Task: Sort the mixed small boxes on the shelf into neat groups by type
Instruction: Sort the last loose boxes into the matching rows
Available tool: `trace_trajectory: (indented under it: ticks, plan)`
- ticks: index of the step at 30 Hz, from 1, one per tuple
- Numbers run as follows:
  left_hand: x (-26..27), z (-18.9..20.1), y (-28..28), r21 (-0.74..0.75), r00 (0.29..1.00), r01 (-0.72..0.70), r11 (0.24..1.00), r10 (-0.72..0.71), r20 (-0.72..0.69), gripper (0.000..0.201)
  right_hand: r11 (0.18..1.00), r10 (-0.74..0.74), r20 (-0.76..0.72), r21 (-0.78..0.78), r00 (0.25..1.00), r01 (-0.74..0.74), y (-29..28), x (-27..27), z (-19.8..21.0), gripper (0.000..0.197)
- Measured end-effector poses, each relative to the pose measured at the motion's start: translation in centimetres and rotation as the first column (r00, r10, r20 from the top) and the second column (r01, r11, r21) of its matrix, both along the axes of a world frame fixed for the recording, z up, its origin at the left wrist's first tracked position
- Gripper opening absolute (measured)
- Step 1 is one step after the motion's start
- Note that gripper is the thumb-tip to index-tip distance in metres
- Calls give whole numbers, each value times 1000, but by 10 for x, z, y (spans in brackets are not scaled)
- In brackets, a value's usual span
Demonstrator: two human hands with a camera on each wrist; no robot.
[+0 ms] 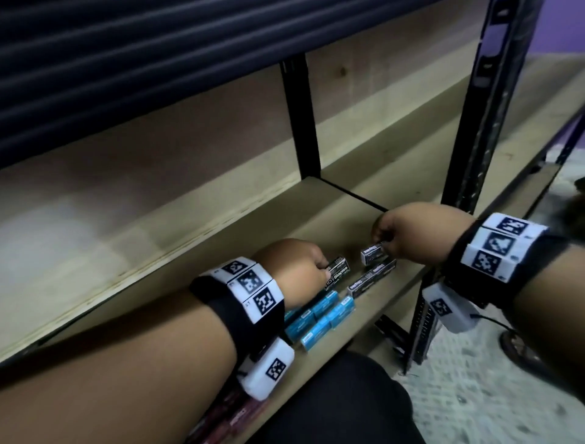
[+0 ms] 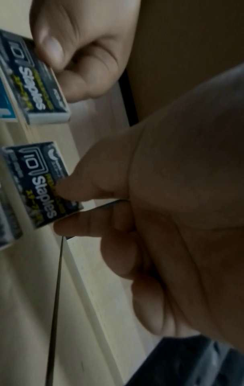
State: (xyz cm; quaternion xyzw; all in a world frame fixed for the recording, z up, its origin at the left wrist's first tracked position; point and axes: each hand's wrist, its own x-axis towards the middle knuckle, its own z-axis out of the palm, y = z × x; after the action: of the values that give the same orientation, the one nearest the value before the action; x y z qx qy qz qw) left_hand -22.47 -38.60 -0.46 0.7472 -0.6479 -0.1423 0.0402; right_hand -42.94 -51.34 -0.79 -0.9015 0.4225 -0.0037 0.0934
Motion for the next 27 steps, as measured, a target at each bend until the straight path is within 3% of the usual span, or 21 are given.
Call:
trace_trajectory:
  ticks: [7, 11, 14, 22, 27]
  plan:
    - [-14, -21, -51, 116, 992, 38, 992, -51, 113, 33, 997, 75, -240, 42, 968, -67, -22, 17, -5, 33]
    - [-18, -28, -63, 176, 983, 27, 984, -59, 175, 29, 990, 123, -459, 117, 880, -78, -38, 37, -17, 37]
    - [-19, -31, -69, 217, 980, 24, 976, -66, 189, 26, 984, 160, -534, 155, 830, -91, -47, 47, -25, 40]
    - [-20, -36, -67, 231, 976, 72, 970, -116, 184, 30, 986, 155, -576, 146, 802, -86, -46, 54, -28, 31]
    - [-16, -21, -56, 123, 990, 44, 991, -59, 126, 33, 991, 91, -398, 129, 913, -42, -34, 39, -7, 38]
